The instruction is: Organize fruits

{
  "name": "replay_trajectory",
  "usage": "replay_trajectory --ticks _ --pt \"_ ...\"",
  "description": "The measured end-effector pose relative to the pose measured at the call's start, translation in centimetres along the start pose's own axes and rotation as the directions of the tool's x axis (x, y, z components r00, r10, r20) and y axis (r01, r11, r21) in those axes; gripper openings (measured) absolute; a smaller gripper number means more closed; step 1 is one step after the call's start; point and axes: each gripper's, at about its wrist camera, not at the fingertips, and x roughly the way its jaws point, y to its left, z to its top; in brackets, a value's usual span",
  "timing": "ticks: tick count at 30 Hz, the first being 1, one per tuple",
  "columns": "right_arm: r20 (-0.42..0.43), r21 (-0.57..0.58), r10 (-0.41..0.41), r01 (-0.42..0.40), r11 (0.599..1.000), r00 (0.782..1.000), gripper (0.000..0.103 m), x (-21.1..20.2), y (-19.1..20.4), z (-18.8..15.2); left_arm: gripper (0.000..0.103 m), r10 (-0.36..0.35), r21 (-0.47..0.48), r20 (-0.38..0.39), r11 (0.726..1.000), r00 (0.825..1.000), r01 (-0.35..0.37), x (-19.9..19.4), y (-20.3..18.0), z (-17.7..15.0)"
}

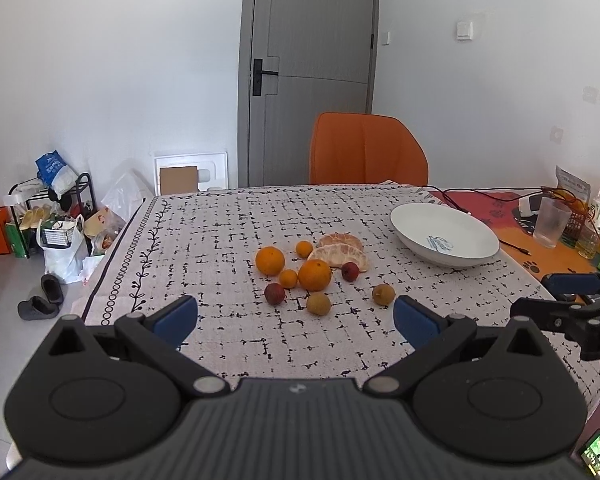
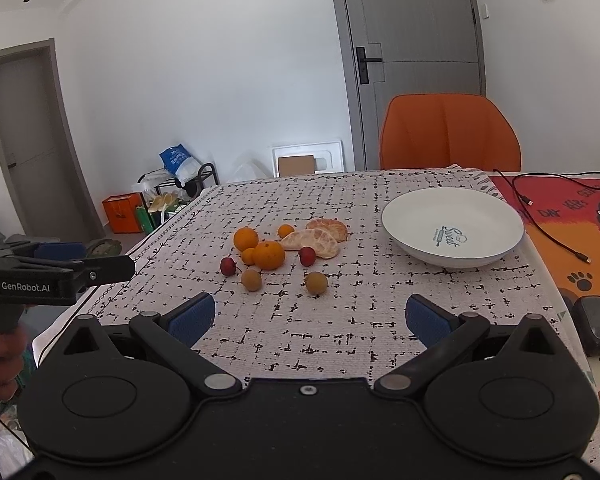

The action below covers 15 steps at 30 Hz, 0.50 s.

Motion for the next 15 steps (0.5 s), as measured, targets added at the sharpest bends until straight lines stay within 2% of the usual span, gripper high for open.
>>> replay_trajectory --ticks 15 --pt "-0.004 -0.012 -0.008 0.008 1.000 1.000 0.103 0.11 0.21 -0.01 0.103 -0.003 0.001 -0.002 1.000 1.000 0.003 0.08 -0.05 -0.16"
